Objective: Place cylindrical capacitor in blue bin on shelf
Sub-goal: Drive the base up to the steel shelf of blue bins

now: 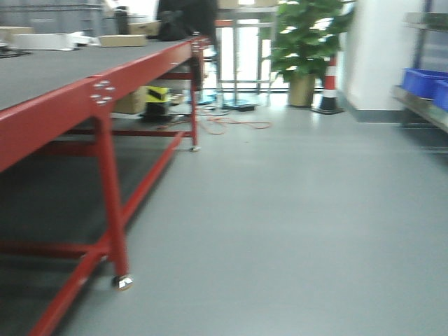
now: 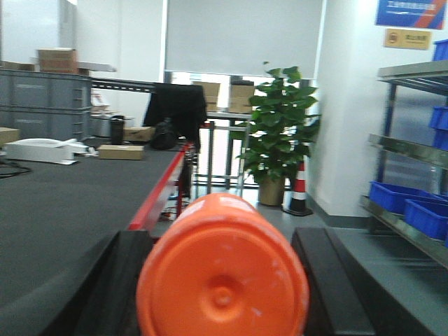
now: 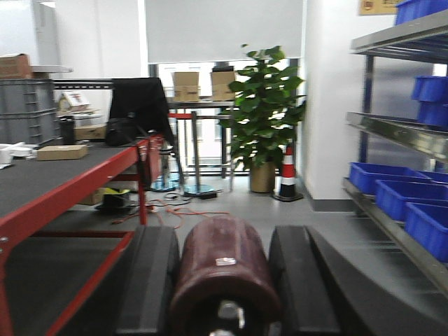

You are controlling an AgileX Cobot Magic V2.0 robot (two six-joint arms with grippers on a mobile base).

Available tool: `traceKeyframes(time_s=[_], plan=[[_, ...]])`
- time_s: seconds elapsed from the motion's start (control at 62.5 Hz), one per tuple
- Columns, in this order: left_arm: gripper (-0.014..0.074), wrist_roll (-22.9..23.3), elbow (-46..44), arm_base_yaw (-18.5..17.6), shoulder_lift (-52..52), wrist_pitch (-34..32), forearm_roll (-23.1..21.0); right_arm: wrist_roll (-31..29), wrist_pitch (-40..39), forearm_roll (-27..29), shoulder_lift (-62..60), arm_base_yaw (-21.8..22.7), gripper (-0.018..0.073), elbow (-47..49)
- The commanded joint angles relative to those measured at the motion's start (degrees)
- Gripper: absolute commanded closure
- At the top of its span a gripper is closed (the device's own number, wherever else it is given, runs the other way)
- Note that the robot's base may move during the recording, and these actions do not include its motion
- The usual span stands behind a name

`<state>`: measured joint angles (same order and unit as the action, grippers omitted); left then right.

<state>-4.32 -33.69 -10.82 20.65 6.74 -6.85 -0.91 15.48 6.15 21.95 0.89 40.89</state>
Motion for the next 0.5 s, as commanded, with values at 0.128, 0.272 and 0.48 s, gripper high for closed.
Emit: traceKeyframes(time_s=[0.128, 0.272, 0.48], plan=[[0.0707, 0.0, -0.2, -0.2, -0.3, -1.4, 0.1, -0.1, -0.9, 0.0, -0.3, 0.0, 0.0724, 0.5], [0.0707, 0.0, -0.2, -0.2, -0.3, -1.4, 0.1, -0.1, -0.9, 0.0, -0.3, 0.0, 0.0724, 0.5], [0.0707, 0.0, -0.2, -0.2, -0.3, -1.4, 0.1, -0.1, -0.9, 0.0, -0.3, 0.0, 0.0724, 0.5]])
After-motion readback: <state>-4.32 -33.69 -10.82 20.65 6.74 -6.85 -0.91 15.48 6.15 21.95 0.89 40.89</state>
